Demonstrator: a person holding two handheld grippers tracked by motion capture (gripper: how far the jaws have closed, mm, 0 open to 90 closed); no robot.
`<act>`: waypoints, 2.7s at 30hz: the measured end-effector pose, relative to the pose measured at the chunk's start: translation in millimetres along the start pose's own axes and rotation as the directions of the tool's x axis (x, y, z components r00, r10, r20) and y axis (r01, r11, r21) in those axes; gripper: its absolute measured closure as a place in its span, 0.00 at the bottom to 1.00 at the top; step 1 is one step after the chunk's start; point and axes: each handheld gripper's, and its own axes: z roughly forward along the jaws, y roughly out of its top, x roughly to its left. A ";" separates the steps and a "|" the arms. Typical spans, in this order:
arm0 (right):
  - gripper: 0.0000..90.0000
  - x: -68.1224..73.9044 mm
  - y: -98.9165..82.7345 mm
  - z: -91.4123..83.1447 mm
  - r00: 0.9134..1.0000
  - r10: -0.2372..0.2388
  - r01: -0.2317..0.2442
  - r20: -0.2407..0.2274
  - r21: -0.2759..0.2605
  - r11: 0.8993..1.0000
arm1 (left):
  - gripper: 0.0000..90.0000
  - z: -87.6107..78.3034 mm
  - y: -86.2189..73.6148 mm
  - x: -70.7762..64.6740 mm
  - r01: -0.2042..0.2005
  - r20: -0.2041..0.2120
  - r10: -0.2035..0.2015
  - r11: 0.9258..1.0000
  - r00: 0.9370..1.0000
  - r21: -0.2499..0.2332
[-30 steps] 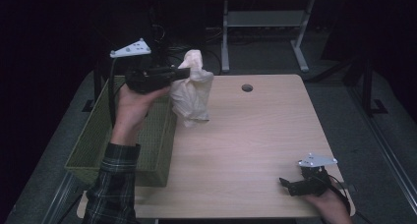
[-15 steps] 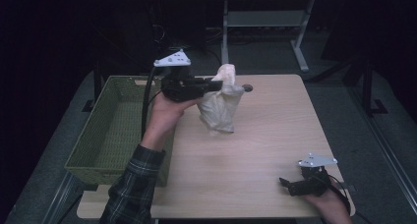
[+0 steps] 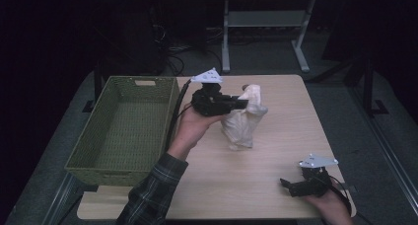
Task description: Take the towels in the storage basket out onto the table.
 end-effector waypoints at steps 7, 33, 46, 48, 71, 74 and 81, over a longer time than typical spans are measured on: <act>0.02 -0.2 0.0 0.1 1.000 -0.002 0.002 -0.001 -0.002 1.000 | 0.90 26.4 -9.4 -8.3 -0.005 0.050 0.004 0.999 0.999 0.032; 0.02 -0.2 -0.1 0.1 1.000 -0.003 0.003 0.000 0.001 1.000 | 0.87 64.0 -106.7 37.9 0.059 -0.045 -0.051 0.979 0.998 0.196; 0.02 -0.1 -0.1 0.1 1.000 -0.003 0.003 0.000 0.000 1.000 | 0.65 71.6 -132.4 56.2 0.104 -0.173 -0.061 0.961 0.983 0.256; 0.02 -0.2 -0.1 0.1 1.000 -0.003 0.003 0.000 0.000 1.000 | 0.56 67.0 -128.7 54.2 0.101 -0.185 -0.057 0.965 0.981 0.241; 0.02 -0.1 -0.1 0.1 1.000 -0.003 0.003 0.000 0.000 1.000 | 0.59 64.4 -151.8 -5.0 -0.017 -0.058 0.036 0.955 0.998 0.295; 0.02 -0.1 -0.1 0.1 1.000 -0.003 0.003 0.000 0.000 1.000 | 0.65 71.1 -155.7 -4.7 -0.043 -0.071 0.069 0.946 0.995 0.322; 0.02 -0.2 -0.1 0.0 1.000 -0.004 0.004 0.000 0.000 1.000 | 0.98 69.7 -153.4 -0.6 -0.007 -0.059 0.027 0.947 0.998 0.321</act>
